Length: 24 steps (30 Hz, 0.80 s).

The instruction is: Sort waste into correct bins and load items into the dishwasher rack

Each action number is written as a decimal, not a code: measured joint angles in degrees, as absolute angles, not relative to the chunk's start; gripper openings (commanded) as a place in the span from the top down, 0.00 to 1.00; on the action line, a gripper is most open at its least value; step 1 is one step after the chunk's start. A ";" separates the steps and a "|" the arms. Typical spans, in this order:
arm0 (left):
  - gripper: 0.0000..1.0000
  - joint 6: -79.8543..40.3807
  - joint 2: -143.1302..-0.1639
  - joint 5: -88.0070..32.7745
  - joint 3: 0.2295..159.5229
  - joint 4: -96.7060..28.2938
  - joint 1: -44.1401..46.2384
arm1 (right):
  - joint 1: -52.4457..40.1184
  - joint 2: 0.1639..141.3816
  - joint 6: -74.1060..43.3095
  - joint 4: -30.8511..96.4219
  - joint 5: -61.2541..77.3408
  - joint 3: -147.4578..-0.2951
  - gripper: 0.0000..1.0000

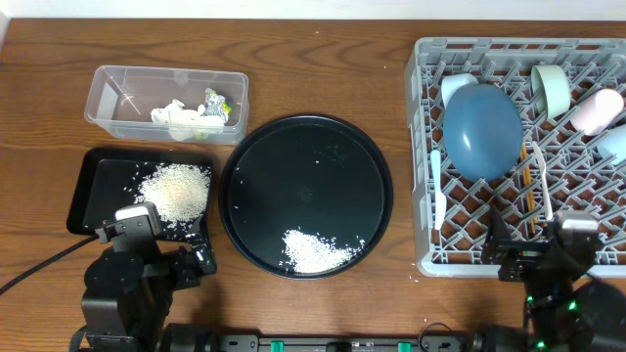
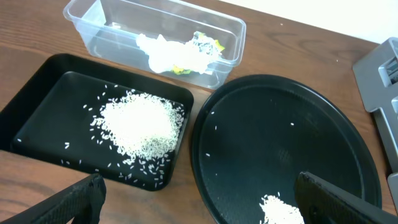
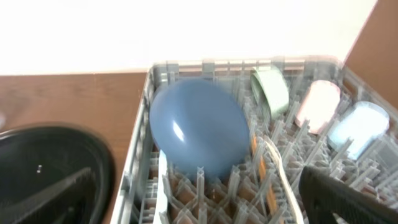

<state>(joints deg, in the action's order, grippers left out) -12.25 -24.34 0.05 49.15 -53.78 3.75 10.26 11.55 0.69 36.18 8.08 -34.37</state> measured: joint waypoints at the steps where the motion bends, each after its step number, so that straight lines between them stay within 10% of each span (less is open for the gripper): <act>1: 0.02 -12.25 -24.32 0.05 49.15 -53.78 3.75 | 10.22 9.32 0.71 32.18 8.19 -31.53 0.01; 14: 0.02 -12.25 -24.34 0.05 49.15 -53.80 3.75 | 9.15 0.69 0.75 -1.30 5.41 -7.51 0.01; 24: 0.02 -12.25 -24.34 0.05 49.15 -53.76 3.75 | 8.05 0.84 2.68 3.86 3.86 -0.36 0.01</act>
